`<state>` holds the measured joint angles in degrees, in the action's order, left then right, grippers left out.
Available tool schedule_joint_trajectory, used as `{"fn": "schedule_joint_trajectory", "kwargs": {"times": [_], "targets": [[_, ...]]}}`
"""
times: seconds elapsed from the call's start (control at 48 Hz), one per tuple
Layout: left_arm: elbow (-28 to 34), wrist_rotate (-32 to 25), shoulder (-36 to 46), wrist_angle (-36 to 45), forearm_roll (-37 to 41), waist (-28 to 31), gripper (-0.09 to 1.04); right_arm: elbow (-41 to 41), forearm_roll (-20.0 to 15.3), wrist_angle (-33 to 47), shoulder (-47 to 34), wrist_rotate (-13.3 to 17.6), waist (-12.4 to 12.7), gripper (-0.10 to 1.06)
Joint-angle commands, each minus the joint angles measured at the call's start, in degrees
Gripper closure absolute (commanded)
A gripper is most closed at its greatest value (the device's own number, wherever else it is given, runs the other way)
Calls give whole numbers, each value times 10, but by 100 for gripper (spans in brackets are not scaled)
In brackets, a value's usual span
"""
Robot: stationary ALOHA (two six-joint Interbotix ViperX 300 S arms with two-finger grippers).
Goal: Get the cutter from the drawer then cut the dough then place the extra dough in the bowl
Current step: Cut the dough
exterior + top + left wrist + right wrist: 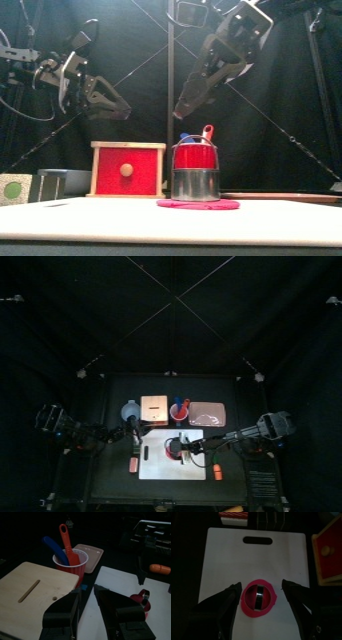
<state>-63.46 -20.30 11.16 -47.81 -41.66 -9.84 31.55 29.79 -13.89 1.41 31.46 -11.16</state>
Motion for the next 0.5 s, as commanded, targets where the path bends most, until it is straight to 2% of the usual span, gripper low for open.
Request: {"fn": "schedule_joint_trajectory", "kwargs": {"times": [0.021, 0.146, 0.312, 0.5], "targets": [[19, 0, 2, -3, 2, 1, 26, 23, 4, 51, 43, 1, 6, 2], [28, -4, 2, -3, 3, 1, 26, 78, -5, 118, 78, 2, 23, 2], [38, -5, -2, -3, 7, 2, 26, 160, -44, 221, 129, -2, 48, 2], [63, -6, -47, -3, 61, 2, 26, 235, -59, 343, 131, -7, 74, 2]]}}
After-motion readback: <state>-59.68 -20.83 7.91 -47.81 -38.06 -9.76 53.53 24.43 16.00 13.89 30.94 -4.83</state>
